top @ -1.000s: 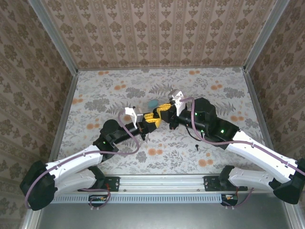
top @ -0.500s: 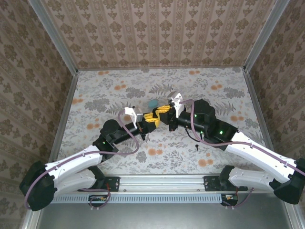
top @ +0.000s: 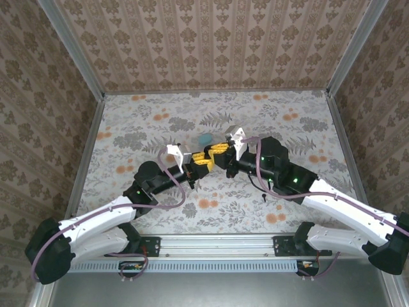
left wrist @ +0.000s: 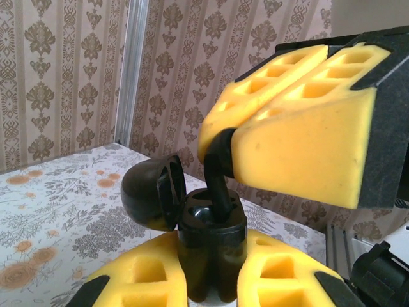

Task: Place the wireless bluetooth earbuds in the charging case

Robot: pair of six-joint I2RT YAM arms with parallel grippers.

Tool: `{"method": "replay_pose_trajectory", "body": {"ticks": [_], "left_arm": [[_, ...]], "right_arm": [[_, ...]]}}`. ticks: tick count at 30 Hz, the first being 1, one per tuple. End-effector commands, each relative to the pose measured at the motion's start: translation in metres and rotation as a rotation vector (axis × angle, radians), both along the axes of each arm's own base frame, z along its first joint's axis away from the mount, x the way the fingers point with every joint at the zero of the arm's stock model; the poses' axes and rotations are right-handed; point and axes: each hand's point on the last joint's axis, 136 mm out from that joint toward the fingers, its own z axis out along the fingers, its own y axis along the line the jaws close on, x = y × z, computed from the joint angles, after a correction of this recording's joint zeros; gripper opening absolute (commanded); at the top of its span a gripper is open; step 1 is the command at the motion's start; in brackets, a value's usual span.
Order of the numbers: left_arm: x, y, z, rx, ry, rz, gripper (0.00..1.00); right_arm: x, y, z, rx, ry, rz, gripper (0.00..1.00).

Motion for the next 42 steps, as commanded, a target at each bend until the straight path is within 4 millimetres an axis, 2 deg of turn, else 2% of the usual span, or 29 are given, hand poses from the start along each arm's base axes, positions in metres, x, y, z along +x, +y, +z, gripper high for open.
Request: {"method": "replay_pose_trajectory", "body": {"ticks": [1,10,17,21,25,31,34,36,42], "left_arm": [[0.005,0.009,0.022,-0.067,-0.034,0.056,0.0],[0.011,0.008,0.033,-0.082,-0.044,0.077,0.0],[0.011,0.003,0.03,-0.076,-0.034,0.059,0.0],[0.011,0.002,0.028,-0.07,-0.029,0.054,0.0],[0.008,0.002,0.026,-0.063,-0.031,0.041,0.0],[0.001,-0.001,0.025,-0.056,-0.039,-0.007,0.0],[-0.002,-0.002,0.026,-0.058,-0.043,-0.03,0.0],[-0.004,-0.002,0.028,-0.063,-0.048,-0.044,0.0],[-0.009,0.0,0.034,-0.087,-0.062,-0.075,0.0]], "right_arm": [[-0.012,0.003,-0.015,-0.015,0.03,0.037,0.09],[-0.01,-0.001,-0.025,-0.013,0.04,-0.008,0.12],[-0.009,-0.001,-0.017,0.004,0.041,-0.017,0.34],[-0.007,-0.007,-0.004,0.033,0.041,-0.05,0.46],[-0.005,-0.018,0.02,0.054,0.067,-0.102,0.57],[-0.006,-0.038,0.058,0.063,0.128,-0.167,0.64],[-0.005,-0.047,0.063,0.061,0.178,-0.203,0.64],[-0.006,-0.049,0.063,0.043,0.207,-0.206,0.59],[-0.003,-0.054,0.033,-0.03,0.325,-0.218,0.39]]}}
